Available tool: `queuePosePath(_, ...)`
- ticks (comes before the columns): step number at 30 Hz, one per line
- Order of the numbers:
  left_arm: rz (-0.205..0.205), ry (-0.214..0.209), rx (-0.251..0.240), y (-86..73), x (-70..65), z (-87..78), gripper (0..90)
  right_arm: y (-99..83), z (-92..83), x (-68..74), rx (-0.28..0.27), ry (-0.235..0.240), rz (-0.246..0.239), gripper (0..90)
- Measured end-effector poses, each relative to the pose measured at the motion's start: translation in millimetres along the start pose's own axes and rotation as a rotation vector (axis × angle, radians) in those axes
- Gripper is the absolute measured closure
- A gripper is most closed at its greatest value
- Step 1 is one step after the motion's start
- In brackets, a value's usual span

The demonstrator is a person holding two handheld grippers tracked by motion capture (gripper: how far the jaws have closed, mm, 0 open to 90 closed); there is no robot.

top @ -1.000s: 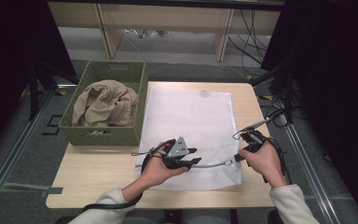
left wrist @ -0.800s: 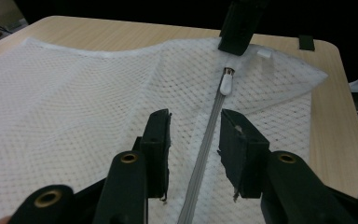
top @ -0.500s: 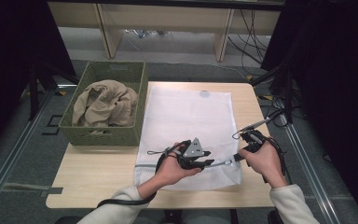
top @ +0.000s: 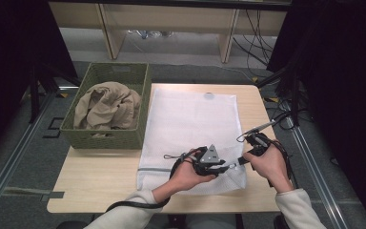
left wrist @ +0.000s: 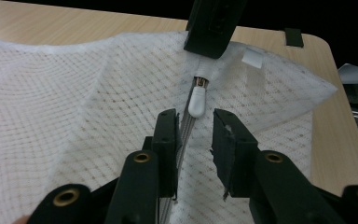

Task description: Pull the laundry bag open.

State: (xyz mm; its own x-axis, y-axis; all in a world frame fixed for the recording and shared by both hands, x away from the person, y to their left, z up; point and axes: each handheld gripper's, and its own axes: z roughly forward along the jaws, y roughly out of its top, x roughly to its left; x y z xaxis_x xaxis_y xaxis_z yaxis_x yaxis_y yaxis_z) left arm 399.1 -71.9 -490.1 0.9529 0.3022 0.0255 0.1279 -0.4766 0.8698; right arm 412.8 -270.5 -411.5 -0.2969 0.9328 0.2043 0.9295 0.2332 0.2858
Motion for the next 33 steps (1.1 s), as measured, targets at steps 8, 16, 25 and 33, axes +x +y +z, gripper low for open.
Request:
queuePosePath(8,-0.034,-0.026,0.033,1.0,-1.8,14.4,71.5,0.4,-0.1,-0.8,-0.012,-0.001,-0.043,86.2)
queuePosePath(16,-0.077,-0.043,0.031,-0.6,-2.0,21.6,73.5,0.5,0.1,-1.7,-0.013,0.001,-0.049,86.2)
queuePosePath(25,-0.116,-0.057,0.014,2.2,-2.1,19.6,77.8,0.4,0.3,-0.9,-0.001,0.002,-0.031,86.2)
queuePosePath(33,-0.141,-0.072,0.011,2.1,-3.0,23.5,79.8,0.2,1.1,0.2,-0.003,-0.005,-0.033,86.2)
